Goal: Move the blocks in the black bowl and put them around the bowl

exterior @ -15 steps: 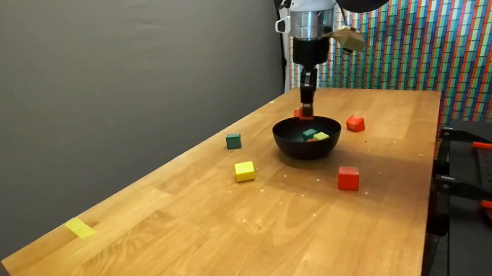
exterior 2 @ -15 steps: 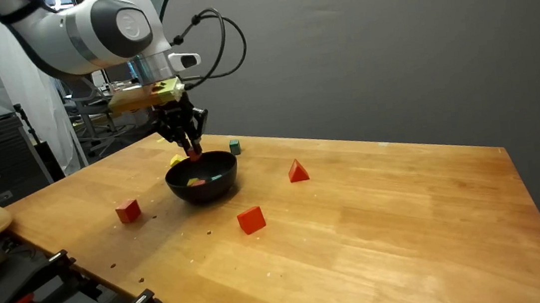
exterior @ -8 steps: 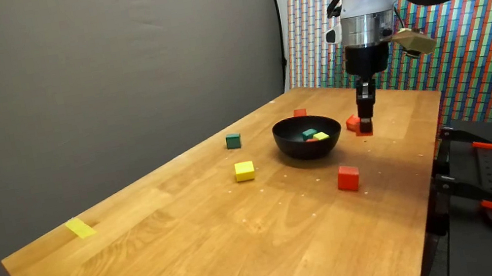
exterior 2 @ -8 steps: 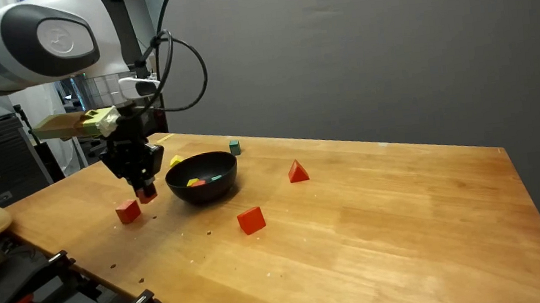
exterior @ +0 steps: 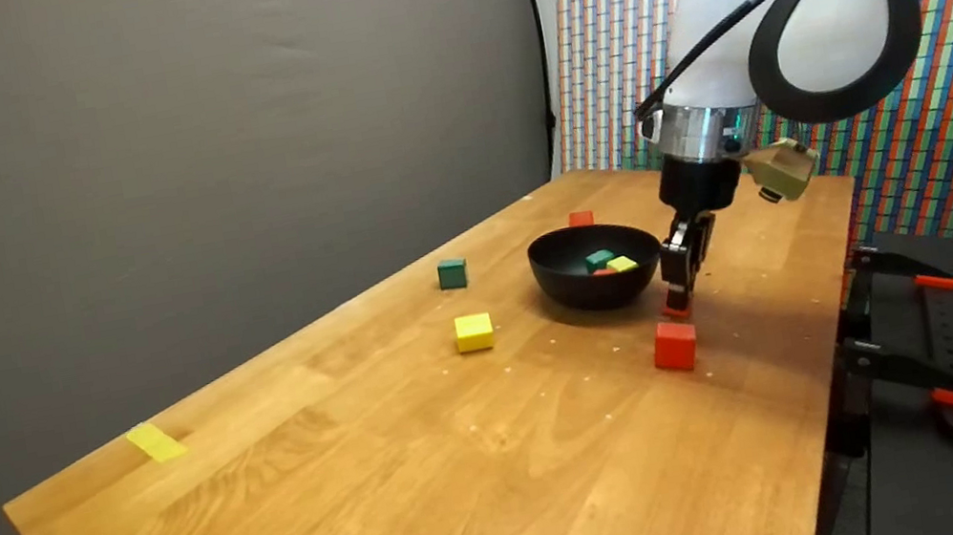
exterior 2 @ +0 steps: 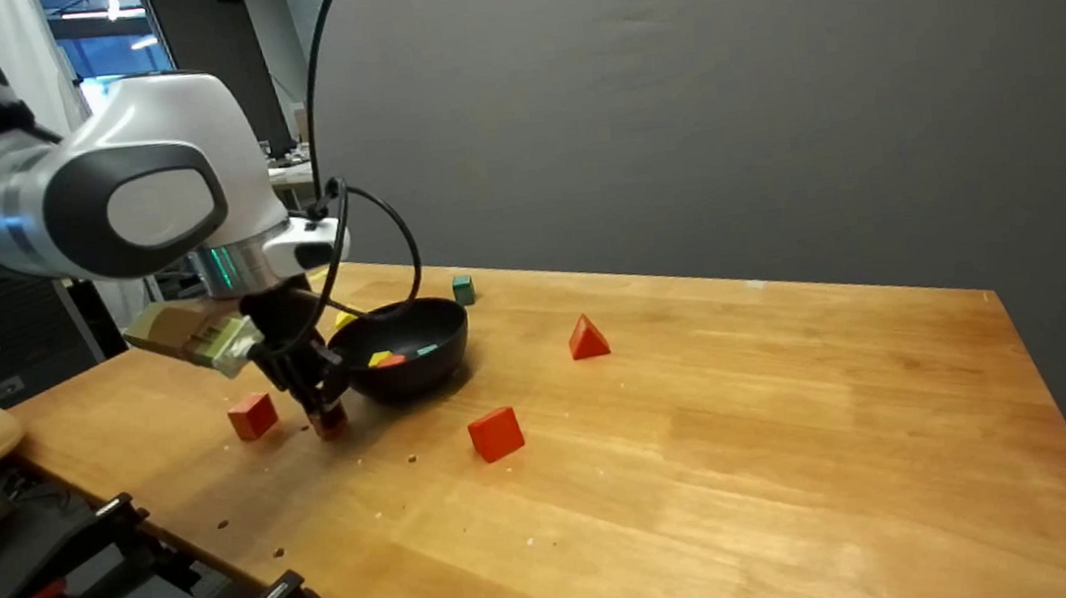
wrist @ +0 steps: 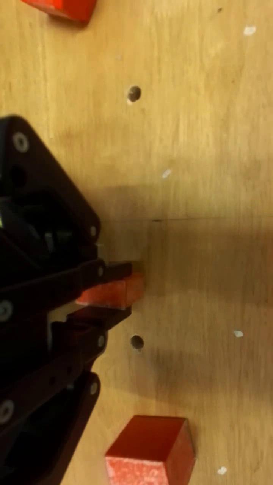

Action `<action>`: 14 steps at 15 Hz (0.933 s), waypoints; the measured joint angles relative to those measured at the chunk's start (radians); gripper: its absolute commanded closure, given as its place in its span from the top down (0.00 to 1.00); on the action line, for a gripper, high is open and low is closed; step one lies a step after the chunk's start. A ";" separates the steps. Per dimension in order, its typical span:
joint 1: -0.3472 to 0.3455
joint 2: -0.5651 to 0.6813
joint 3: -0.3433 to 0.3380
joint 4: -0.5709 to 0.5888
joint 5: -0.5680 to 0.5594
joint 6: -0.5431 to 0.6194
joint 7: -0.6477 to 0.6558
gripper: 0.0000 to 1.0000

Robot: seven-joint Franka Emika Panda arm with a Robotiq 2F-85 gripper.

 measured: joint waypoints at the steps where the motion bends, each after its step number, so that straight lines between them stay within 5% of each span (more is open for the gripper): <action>1: -0.003 0.012 0.002 0.001 0.002 0.029 0.004 0.45; 5: -0.004 0.036 -0.008 0.001 0.002 0.037 0.015 0.67; 6: -0.004 0.049 -0.015 0.003 0.002 0.042 0.016 0.51; 8: -0.004 0.055 -0.015 0.008 0.002 0.040 0.016 0.66; 9: -0.004 0.055 -0.014 0.008 0.002 0.040 0.015 0.92; 14: -0.004 0.046 -0.011 0.016 -0.003 0.018 0.010 1.00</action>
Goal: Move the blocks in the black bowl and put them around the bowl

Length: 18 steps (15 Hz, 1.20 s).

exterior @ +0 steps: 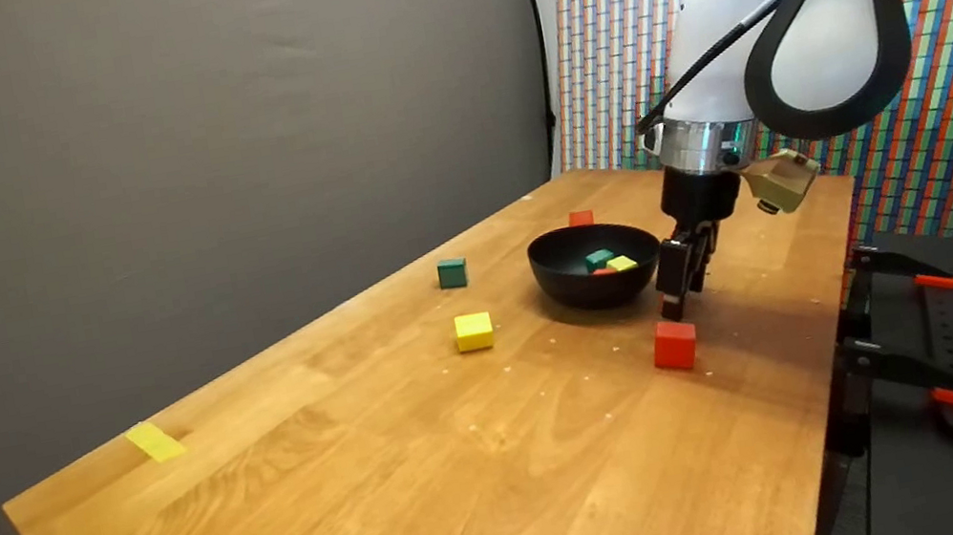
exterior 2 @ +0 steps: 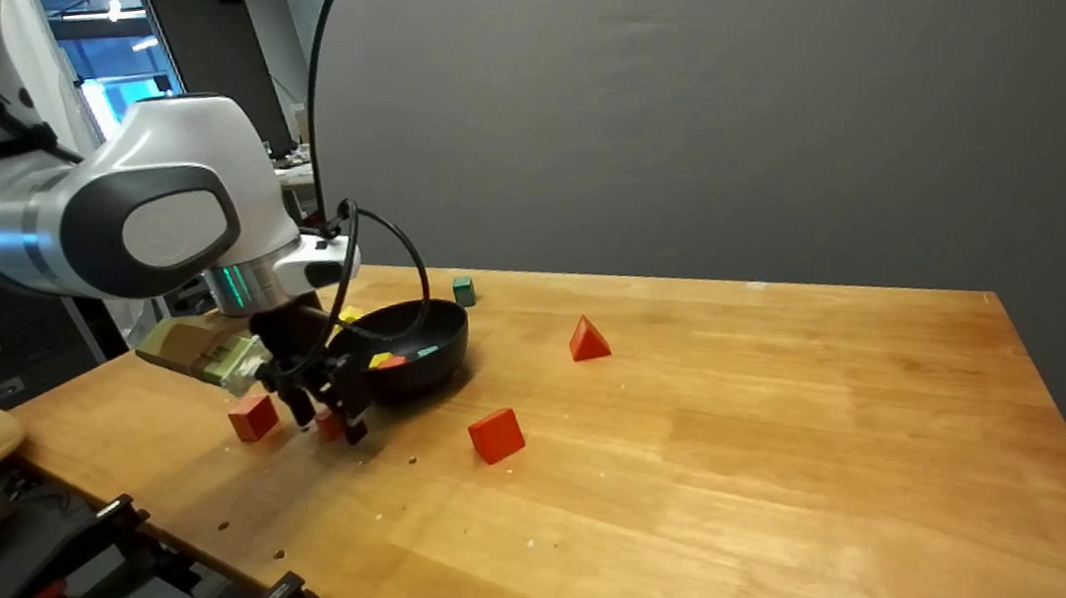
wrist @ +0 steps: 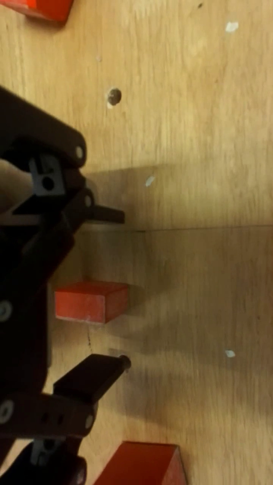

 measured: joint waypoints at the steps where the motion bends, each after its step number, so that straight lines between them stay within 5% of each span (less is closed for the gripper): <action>1: 0.001 -0.011 -0.001 0.006 -0.006 -0.019 -0.004 1.00; 5: 0.043 -0.109 -0.090 0.022 -0.080 -0.113 0.004 1.00; 10: 0.075 -0.281 -0.261 0.025 -0.359 -0.136 0.132 1.00; 18: 0.078 -0.237 -0.256 0.055 -0.369 -0.142 0.133 1.00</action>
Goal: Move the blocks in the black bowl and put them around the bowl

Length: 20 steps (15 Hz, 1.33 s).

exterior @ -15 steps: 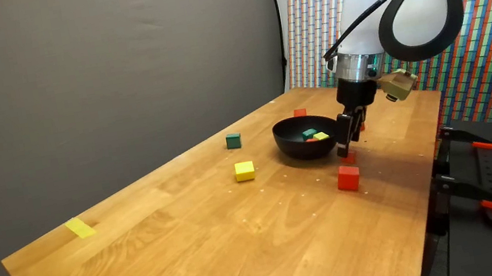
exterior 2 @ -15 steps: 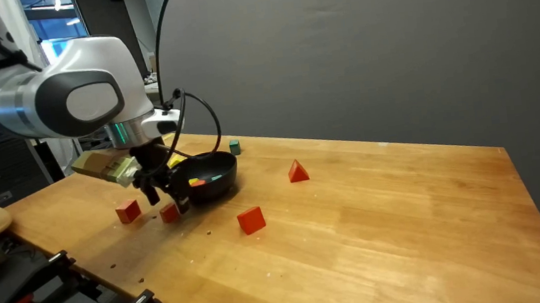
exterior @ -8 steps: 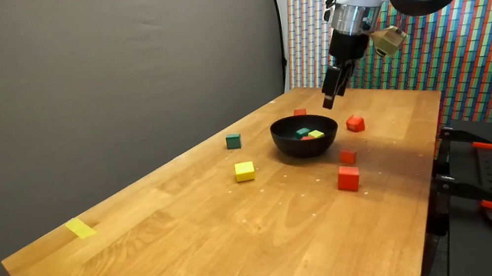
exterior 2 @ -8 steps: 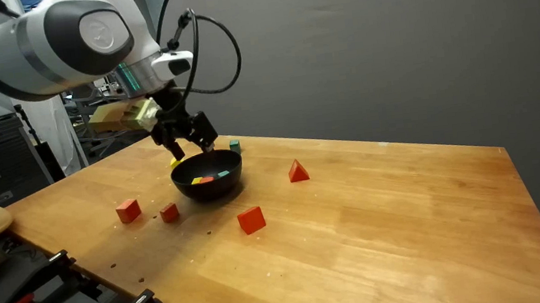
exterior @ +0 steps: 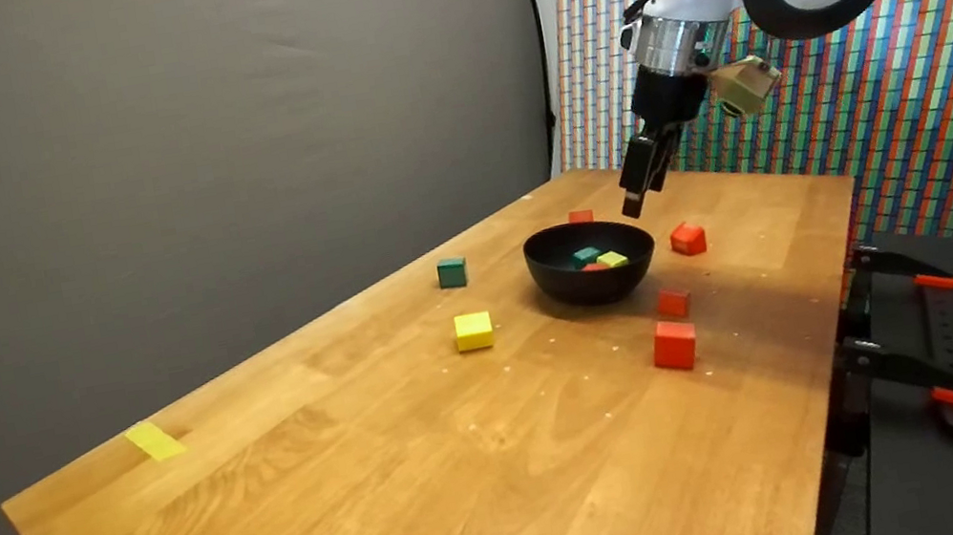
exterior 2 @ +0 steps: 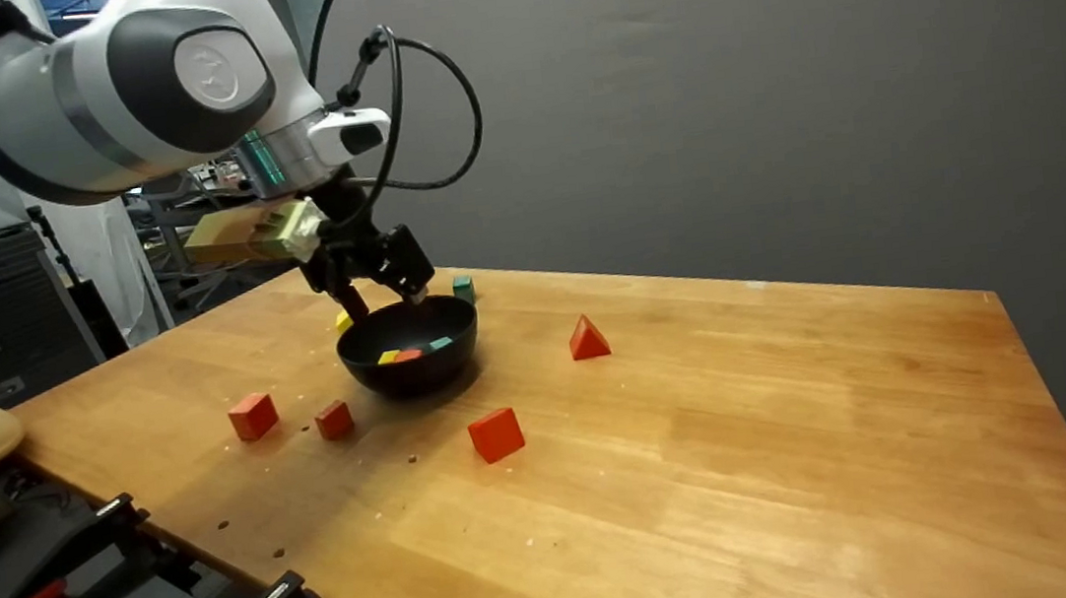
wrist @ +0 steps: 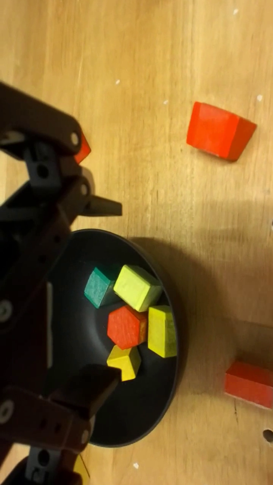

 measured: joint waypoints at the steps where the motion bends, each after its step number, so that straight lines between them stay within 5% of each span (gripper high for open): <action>1: 0.002 0.022 0.004 0.024 0.003 0.000 0.000 1.00; 8: -0.026 0.252 0.145 0.270 0.195 -0.075 -0.036 1.00; 14: -0.003 0.410 0.080 0.444 0.170 -0.188 -0.004 1.00; 20: 0.021 0.452 0.066 0.496 0.165 -0.252 0.026 1.00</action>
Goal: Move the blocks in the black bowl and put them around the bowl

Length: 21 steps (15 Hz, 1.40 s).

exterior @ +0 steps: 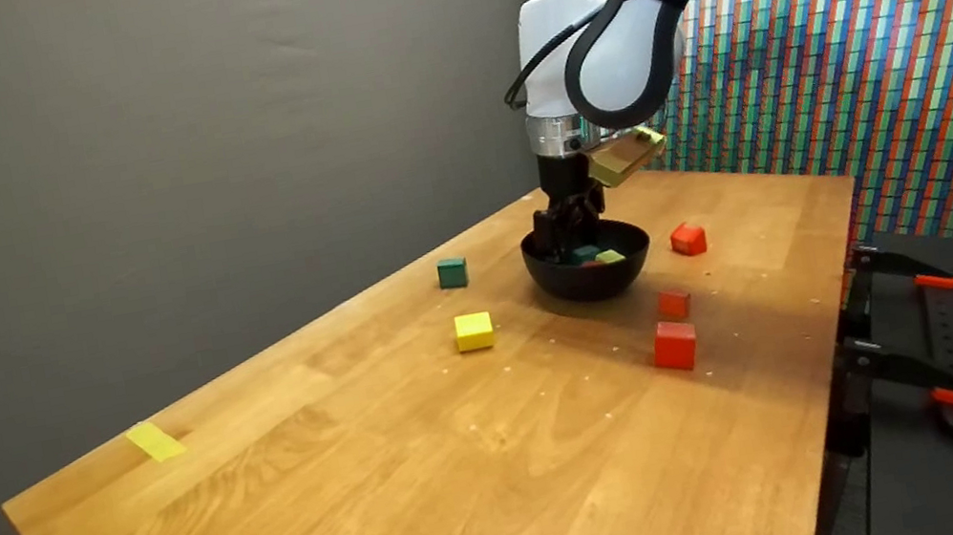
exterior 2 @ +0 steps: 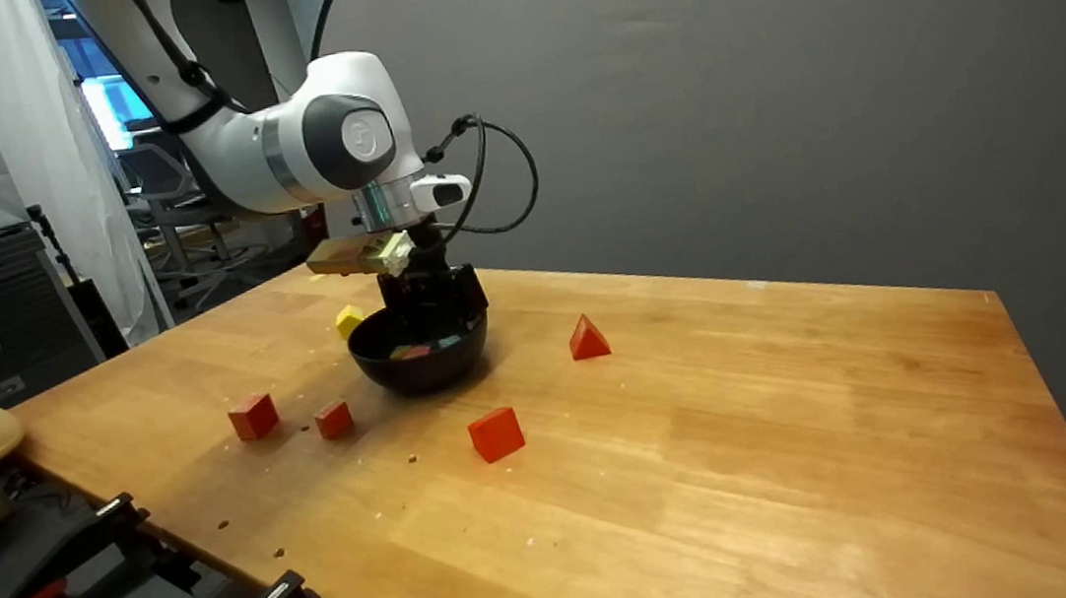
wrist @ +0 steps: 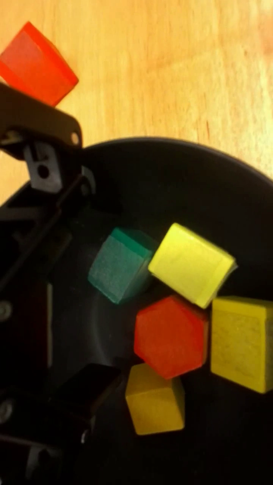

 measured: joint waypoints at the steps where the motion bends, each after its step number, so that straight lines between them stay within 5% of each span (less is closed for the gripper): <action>1: 0.006 0.000 0.000 0.000 0.000 -0.003 0.005 0.75; 2: 0.013 0.000 0.000 -0.001 0.000 -0.004 0.010 0.74; 10: 0.066 -0.018 -0.001 -0.028 -0.016 -0.011 0.062 0.13; 16: 0.084 -0.042 -0.014 -0.045 -0.073 -0.011 0.108 0.16; 21: 0.213 -0.176 -0.176 -0.089 -0.386 -0.010 0.330 0.15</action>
